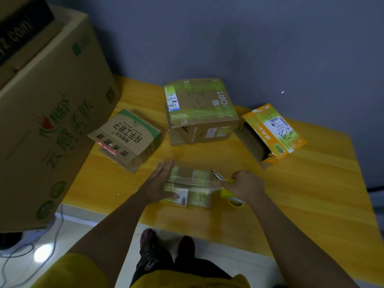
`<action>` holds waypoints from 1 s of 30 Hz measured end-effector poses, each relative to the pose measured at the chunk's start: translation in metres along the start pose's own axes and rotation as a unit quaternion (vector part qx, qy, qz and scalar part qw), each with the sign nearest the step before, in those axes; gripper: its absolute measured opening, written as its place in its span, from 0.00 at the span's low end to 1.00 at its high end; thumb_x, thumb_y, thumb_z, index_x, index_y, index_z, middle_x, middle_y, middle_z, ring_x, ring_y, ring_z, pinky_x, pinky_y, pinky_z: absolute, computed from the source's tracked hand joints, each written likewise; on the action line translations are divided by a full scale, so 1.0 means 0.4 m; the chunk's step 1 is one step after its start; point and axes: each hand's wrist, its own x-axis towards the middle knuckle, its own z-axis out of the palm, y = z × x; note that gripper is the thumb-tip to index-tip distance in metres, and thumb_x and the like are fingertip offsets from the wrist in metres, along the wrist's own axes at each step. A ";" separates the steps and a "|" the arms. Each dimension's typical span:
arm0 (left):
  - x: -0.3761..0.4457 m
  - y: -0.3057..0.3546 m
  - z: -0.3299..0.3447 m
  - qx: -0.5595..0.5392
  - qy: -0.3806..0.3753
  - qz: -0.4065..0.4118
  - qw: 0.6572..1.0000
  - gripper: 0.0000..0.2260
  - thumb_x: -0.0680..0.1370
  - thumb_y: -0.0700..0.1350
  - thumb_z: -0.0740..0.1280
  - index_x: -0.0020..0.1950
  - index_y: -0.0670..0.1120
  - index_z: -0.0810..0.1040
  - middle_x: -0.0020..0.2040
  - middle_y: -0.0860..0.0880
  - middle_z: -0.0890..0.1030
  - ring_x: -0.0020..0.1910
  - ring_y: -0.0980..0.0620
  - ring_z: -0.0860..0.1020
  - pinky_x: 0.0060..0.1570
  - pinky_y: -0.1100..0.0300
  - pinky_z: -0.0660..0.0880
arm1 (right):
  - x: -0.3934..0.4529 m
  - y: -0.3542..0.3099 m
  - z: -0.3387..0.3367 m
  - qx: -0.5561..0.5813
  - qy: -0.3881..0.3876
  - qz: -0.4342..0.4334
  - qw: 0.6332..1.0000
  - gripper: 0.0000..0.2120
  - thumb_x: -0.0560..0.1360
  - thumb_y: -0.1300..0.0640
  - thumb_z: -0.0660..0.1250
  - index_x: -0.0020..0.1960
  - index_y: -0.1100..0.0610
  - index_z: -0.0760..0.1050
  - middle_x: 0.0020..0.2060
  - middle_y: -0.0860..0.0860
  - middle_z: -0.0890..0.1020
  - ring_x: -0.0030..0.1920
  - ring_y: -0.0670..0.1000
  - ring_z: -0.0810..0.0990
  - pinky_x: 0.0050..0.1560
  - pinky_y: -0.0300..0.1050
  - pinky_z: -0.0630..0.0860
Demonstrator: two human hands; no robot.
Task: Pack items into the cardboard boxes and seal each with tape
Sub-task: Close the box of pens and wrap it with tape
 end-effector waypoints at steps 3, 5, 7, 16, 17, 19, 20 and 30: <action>-0.008 0.003 0.007 -0.010 0.006 0.000 1.000 0.56 0.60 0.74 0.68 0.79 0.56 0.43 0.78 0.58 0.41 0.75 0.59 0.37 0.72 0.50 0.56 | 0.011 -0.002 0.008 -0.022 -0.003 0.009 1.000 0.27 0.74 0.30 0.59 0.32 0.52 0.65 0.28 0.53 0.67 0.29 0.52 0.67 0.32 0.47 0.65; -0.010 0.008 0.008 -0.013 0.011 -0.001 1.000 0.53 0.64 0.65 0.73 0.79 0.55 0.44 0.78 0.57 0.42 0.75 0.59 0.37 0.72 0.50 0.56 | 0.018 -0.009 0.007 -0.040 -0.019 0.013 0.999 0.28 0.74 0.30 0.58 0.32 0.53 0.60 0.28 0.52 0.63 0.28 0.51 0.63 0.30 0.45 0.61; -0.009 0.013 0.007 -0.015 0.014 -0.003 1.000 0.51 0.66 0.60 0.75 0.79 0.55 0.45 0.75 0.60 0.41 0.74 0.60 0.36 0.71 0.51 0.56 | 0.022 -0.014 0.008 -0.046 -0.034 0.015 0.998 0.28 0.75 0.30 0.58 0.32 0.53 0.59 0.29 0.51 0.62 0.28 0.50 0.62 0.31 0.46 0.59; -0.004 0.001 0.010 -0.019 0.005 -0.002 1.000 0.51 0.66 0.60 0.74 0.79 0.55 0.44 0.77 0.57 0.42 0.74 0.60 0.36 0.72 0.51 0.55 | 0.034 -0.042 0.048 -0.100 -0.040 0.041 0.993 0.27 0.77 0.31 0.55 0.37 0.54 0.67 0.31 0.49 0.66 0.30 0.49 0.67 0.36 0.45 0.65; -0.004 0.001 0.010 -0.017 0.005 -0.005 1.000 0.51 0.67 0.59 0.75 0.79 0.55 0.44 0.77 0.57 0.41 0.74 0.60 0.36 0.72 0.51 0.55 | 0.035 -0.044 0.052 -0.102 -0.039 0.045 0.993 0.25 0.77 0.32 0.55 0.39 0.54 0.68 0.32 0.49 0.66 0.31 0.50 0.67 0.38 0.45 0.66; -0.001 -0.001 0.013 -0.012 0.002 -0.012 1.000 0.51 0.68 0.58 0.75 0.79 0.56 0.43 0.78 0.54 0.40 0.74 0.59 0.36 0.72 0.49 0.53 | 0.035 -0.051 0.054 -0.108 -0.034 0.043 0.993 0.23 0.78 0.33 0.56 0.43 0.54 0.68 0.34 0.49 0.68 0.34 0.51 0.71 0.40 0.46 0.67; 0.001 -0.003 0.016 0.001 0.000 -0.014 1.000 0.51 0.69 0.59 0.74 0.79 0.55 0.41 0.78 0.53 0.39 0.74 0.58 0.35 0.73 0.49 0.48 | 0.037 -0.054 0.055 -0.112 -0.034 0.039 0.992 0.22 0.78 0.34 0.56 0.46 0.54 0.70 0.38 0.50 0.73 0.39 0.52 0.75 0.42 0.46 0.69; 0.000 0.088 0.109 0.133 0.117 -0.151 0.973 0.35 0.76 0.67 0.32 0.79 0.50 0.42 0.78 0.52 0.38 0.76 0.54 0.36 0.73 0.46 0.40 | 0.053 -0.080 0.056 -0.088 -0.033 0.052 0.994 0.23 0.80 0.40 0.55 0.64 0.55 0.73 0.61 0.51 0.77 0.61 0.54 0.77 0.55 0.47 0.72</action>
